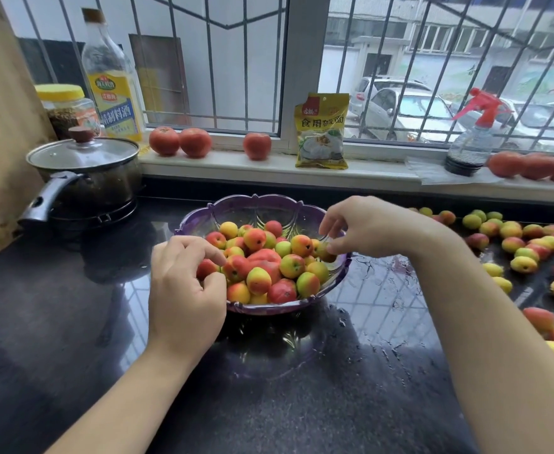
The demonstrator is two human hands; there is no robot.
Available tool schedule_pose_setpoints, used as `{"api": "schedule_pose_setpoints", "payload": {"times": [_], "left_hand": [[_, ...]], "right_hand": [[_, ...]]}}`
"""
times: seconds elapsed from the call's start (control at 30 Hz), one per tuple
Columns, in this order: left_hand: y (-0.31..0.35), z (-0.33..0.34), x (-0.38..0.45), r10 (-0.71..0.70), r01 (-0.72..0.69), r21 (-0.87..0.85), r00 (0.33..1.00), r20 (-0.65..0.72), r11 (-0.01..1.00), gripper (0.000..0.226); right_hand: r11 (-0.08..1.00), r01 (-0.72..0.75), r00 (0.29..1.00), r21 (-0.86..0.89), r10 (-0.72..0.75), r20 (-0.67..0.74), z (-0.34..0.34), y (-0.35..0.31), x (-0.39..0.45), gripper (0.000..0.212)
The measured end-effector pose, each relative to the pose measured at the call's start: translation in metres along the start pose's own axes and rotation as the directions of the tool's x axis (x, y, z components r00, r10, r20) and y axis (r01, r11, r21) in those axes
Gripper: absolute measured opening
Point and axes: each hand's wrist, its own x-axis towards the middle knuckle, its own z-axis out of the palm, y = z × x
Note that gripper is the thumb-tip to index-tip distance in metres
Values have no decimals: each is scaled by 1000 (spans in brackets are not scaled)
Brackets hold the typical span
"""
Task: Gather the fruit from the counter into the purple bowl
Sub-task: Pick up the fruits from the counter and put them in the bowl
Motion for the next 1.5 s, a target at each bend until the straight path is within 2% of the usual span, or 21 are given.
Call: {"api": "schedule_pose_setpoints", "payload": {"times": [0.07, 0.13, 0.23, 0.37, 0.43, 0.5, 0.57, 0.6, 0.67, 0.73, 0.87, 1.0, 1.17, 1.3, 1.4, 1.5], "left_hand": [[0, -1, 0, 33, -32, 64, 999, -16, 997, 18], [1, 0, -1, 59, -59, 84, 998, 9, 995, 18], [0, 2, -2, 69, -72, 79, 997, 34, 994, 19], [0, 3, -1, 60, -63, 74, 997, 42, 995, 21], [-1, 5, 0, 65, -68, 76, 997, 44, 995, 22], [-2, 5, -1, 71, -75, 79, 996, 45, 994, 22], [-2, 4, -1, 77, -81, 81, 996, 42, 993, 23], [-2, 5, -1, 79, -82, 83, 996, 41, 993, 23], [-3, 5, -1, 82, -85, 83, 996, 41, 993, 23], [-2, 6, 0, 81, -84, 81, 996, 38, 993, 22], [-1, 4, -2, 77, -79, 74, 996, 35, 994, 22], [0, 3, -1, 75, -77, 64, 997, 35, 995, 22], [0, 3, -2, 66, -67, 47, 997, 25, 997, 19], [1, 4, -1, 59, -60, 47, 998, 29, 997, 18], [1, 4, -1, 62, -63, 47, 998, 29, 997, 19], [1, 4, -1, 54, -56, 50, 998, 31, 997, 19]], "right_hand": [[992, 0, 998, 127, 7, -60, -7, 3, -1, 21], [947, -4, 976, 320, 73, -204, -15, 11, -3, 11], [887, -68, 866, 456, 279, -414, -10, 43, 9, 13], [800, -349, 717, 488, 564, -410, 47, 102, 27, 27], [767, -417, 665, 487, 623, -412, 71, 118, 29, 30], [762, -425, 632, 488, 636, -443, 78, 126, 32, 34], [789, -442, 637, 426, 611, -470, 76, 130, 40, 44], [810, -469, 664, 353, 587, -463, 75, 132, 44, 50], [821, -529, 722, 215, 569, -394, 70, 137, 53, 58], [805, -575, 749, 146, 589, -304, 64, 144, 60, 63], [800, -598, 767, 43, 587, -257, 58, 150, 67, 65], [811, -584, 776, -21, 551, -307, 64, 141, 65, 54], [858, -506, 726, 87, 478, -493, 82, 128, 43, 28], [837, -496, 593, 232, 522, -613, 84, 128, 34, 13], [802, -526, 547, 283, 574, -609, 82, 131, 35, 18], [762, -542, 539, 354, 638, -550, 78, 136, 38, 39]]}}
